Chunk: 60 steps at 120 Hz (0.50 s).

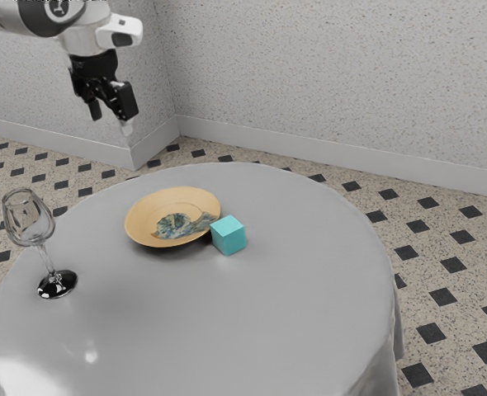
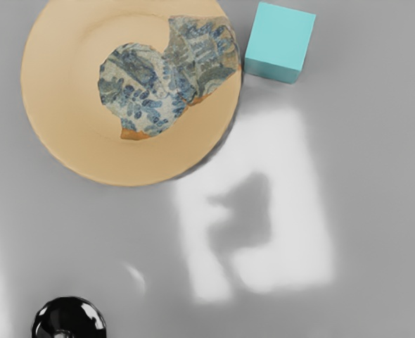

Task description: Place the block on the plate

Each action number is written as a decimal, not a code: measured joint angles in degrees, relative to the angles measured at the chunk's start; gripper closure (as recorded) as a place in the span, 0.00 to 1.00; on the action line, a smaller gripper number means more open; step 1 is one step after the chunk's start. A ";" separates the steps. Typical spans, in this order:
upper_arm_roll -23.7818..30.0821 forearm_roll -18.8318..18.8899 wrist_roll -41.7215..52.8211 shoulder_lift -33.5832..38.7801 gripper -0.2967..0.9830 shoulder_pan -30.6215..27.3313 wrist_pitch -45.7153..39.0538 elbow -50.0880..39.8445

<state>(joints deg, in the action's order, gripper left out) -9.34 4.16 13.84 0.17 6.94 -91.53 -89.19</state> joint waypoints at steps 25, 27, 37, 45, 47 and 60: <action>-0.24 -2.24 -11.65 -0.02 0.23 1.23 5.59 2.26; -0.24 -2.30 -13.43 -0.07 0.23 1.32 6.36 2.63; -0.23 -2.41 -21.92 -1.19 0.23 1.57 7.89 3.02; -0.21 -2.46 -28.03 -2.92 0.23 1.23 7.59 2.96; -0.19 -2.46 -29.55 -3.38 0.23 0.89 7.24 2.95; 0.20 -2.41 -38.63 -6.67 0.23 -2.57 2.08 2.46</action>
<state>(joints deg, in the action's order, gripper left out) -9.14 1.74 -24.79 -6.50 4.37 -89.46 -86.73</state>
